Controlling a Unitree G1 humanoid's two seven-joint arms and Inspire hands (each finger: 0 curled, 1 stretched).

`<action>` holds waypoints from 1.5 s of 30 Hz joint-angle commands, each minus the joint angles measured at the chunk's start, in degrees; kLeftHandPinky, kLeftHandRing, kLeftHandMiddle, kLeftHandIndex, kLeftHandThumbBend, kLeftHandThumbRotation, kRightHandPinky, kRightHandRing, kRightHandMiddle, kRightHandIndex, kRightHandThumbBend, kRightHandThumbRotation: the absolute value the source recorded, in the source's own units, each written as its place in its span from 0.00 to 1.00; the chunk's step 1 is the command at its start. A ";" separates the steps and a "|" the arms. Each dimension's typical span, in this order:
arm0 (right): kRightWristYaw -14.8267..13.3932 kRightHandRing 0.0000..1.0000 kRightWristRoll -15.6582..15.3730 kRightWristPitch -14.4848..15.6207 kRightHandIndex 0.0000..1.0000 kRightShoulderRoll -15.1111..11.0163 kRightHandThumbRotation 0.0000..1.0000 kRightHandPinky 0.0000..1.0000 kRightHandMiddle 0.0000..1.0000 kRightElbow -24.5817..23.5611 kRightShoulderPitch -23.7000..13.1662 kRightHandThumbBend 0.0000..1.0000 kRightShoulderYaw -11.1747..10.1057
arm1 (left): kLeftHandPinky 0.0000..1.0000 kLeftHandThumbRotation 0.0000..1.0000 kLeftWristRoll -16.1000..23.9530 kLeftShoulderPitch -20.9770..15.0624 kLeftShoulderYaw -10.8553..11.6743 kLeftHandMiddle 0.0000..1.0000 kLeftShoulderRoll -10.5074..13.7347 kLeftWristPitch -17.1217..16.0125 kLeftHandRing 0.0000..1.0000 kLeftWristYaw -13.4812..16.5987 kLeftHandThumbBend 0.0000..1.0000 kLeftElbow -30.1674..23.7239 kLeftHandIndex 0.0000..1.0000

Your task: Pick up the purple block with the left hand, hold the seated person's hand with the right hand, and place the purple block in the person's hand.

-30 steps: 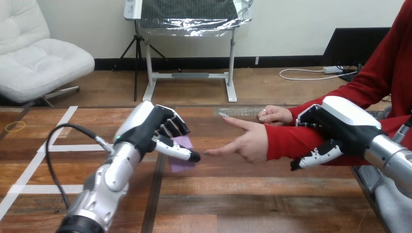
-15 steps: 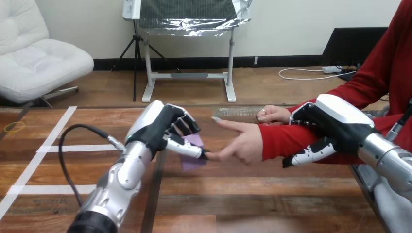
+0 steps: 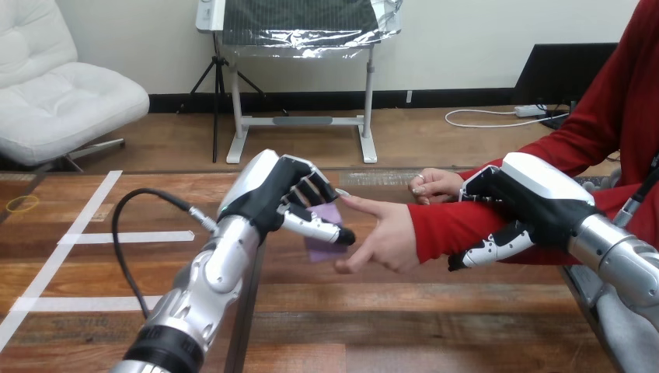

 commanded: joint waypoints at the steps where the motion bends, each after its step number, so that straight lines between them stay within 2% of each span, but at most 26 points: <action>1: 0.21 0.29 1.48 -0.51 0.33 3.67 0.23 0.26 0.33 -4.21 -1.01 0.81 -0.90 | 0.35 0.00 -0.75 -5.96 0.15 0.43 -0.82 -2.00 0.39 1.26 0.78 0.32 0.44; 12: 0.10 0.29 1.74 -0.10 0.34 4.30 0.25 0.27 0.33 -5.37 -0.44 0.82 -1.10 | 0.36 0.00 -0.40 -7.57 0.00 0.43 -1.95 -3.21 0.39 2.46 0.77 1.26 0.44; 27: -0.05 0.29 1.10 0.53 0.34 4.82 0.24 0.26 0.33 -6.12 0.13 0.83 -1.61 | 0.35 0.00 -0.17 -9.31 -0.31 0.42 -3.42 -1.93 0.37 3.06 0.76 1.38 0.44; 36: -0.37 0.29 0.84 0.33 0.34 5.05 0.23 0.26 0.33 -5.99 0.29 0.83 -1.75 | 0.33 0.00 -0.76 -9.68 -0.22 0.41 -4.95 -0.92 0.36 2.74 0.78 1.12 0.43; 45: -0.18 0.29 1.11 0.15 0.34 5.17 0.23 0.26 0.33 -5.62 0.34 0.83 -1.93 | 0.31 0.00 -1.20 -9.56 -0.30 0.40 -6.12 -1.93 0.35 2.37 0.78 1.38 0.43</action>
